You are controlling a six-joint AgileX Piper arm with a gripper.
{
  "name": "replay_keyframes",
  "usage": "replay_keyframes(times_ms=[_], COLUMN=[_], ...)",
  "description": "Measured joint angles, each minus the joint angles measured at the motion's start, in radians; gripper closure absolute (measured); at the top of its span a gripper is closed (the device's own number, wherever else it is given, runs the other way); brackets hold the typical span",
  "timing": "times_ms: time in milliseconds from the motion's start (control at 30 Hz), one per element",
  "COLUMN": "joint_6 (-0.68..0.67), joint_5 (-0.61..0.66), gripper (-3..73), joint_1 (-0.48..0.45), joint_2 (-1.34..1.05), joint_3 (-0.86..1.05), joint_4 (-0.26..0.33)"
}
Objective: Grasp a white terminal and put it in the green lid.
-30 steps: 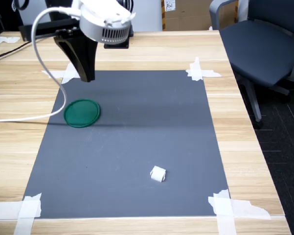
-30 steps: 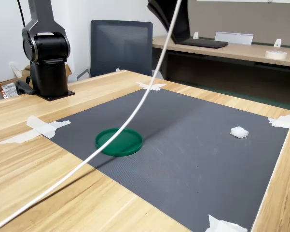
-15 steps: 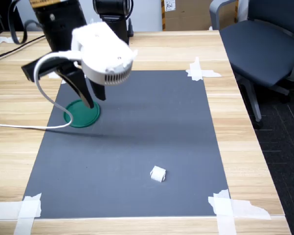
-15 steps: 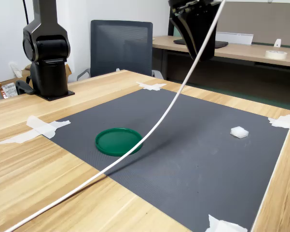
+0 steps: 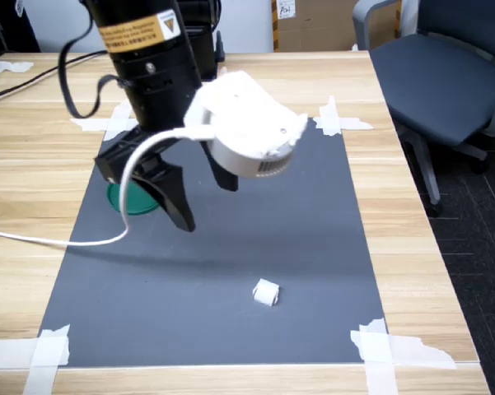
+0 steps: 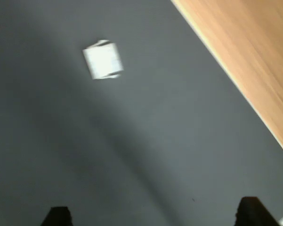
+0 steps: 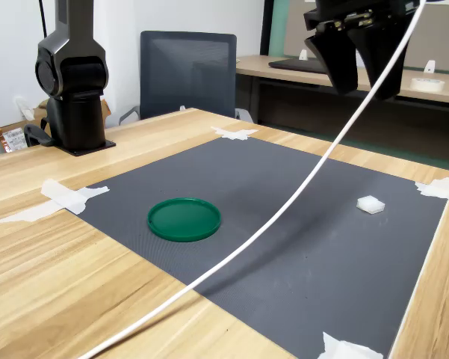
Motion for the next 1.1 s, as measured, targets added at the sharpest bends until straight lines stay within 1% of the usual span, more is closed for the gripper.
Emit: replay_keyframes(times_ms=[133,267,367,600,1100], joint_6=[0.012,0.093,0.138,0.194,0.242], joint_5=[0.048,0.053,0.053,-0.001,-0.058], gripper=[2.5,2.5,2.5,2.4,2.4], joint_1=[0.069,0.133,0.165,0.198,0.198], joint_2=[0.061,0.113,0.149,0.21,0.309], joint_3=[-0.049,-0.08,-0.083,-0.085,-0.087], joint_4=[-0.058,-0.147,-0.197,-0.207,-0.232])
